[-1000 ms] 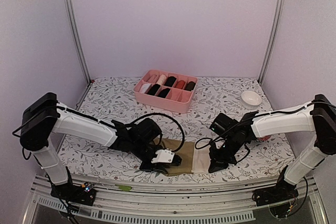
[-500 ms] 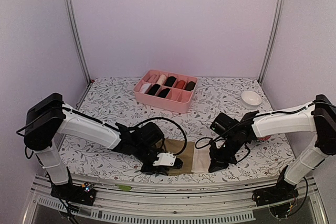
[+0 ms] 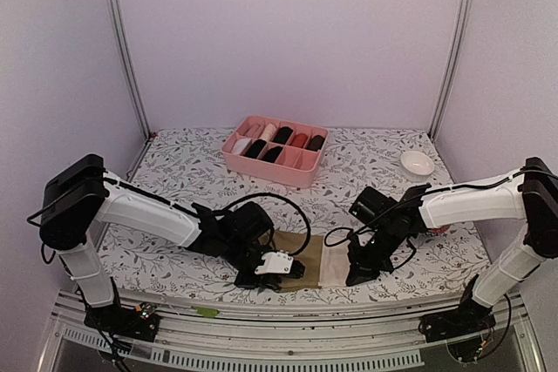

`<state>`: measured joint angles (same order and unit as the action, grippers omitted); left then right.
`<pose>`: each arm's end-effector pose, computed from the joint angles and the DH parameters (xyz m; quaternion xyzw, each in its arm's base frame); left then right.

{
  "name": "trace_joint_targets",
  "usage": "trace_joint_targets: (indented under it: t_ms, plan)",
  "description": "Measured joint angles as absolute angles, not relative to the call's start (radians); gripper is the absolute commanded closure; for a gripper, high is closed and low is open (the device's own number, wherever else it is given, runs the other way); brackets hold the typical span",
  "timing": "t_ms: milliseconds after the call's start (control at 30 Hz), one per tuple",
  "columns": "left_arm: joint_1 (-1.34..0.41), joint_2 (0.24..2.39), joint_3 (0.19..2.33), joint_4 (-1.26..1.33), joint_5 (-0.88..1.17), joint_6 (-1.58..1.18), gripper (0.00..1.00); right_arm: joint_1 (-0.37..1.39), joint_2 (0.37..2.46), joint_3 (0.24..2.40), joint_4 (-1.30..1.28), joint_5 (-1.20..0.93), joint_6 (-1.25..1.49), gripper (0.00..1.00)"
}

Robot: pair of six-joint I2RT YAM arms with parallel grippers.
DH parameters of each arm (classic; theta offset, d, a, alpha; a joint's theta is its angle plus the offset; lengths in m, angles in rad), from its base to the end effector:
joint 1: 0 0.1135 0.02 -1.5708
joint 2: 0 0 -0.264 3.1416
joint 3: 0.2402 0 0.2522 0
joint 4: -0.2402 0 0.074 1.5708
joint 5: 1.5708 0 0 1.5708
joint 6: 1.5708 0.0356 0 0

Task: Roll the underwear
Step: Adjust the underwear at the center of the board.

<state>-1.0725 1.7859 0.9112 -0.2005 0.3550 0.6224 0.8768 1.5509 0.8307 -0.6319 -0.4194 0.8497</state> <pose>0.1471 -0.2963 0.1275 0.7439 0.5991 -0.2207 0.1971 0.1562 0.2103 0.1570 0.0359 -0.9719 -0.2156 0.0879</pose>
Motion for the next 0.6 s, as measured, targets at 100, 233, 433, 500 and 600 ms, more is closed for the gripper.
trace_joint_targets:
  t_ms: [100, 233, 433, 500, 600]
  plan:
    - [-1.073, 1.786, 0.918, -0.203, 0.357, 0.617, 0.83, 0.877, 1.551, 0.83, -0.631, -0.419, 0.85, 1.0]
    - [-1.07, 1.786, 0.927, -0.204, 0.358, 0.614, 0.89, 0.877, 1.551, 0.83, -0.628, -0.419, 0.85, 1.0]
    - [-1.066, 1.785, 0.932, -0.207, 0.37, 0.61, 1.0, 0.877, 1.549, 0.83, -0.628, -0.419, 0.85, 1.0]
    - [-1.066, 1.782, 0.934, -0.211, 0.383, 0.613, 1.0, 0.877, 1.543, 0.83, -0.629, -0.417, 0.85, 1.0]
    - [-1.066, 1.773, 0.937, -0.22, 0.405, 0.618, 1.0, 0.872, 1.53, 0.83, -0.632, -0.411, 0.85, 1.0]
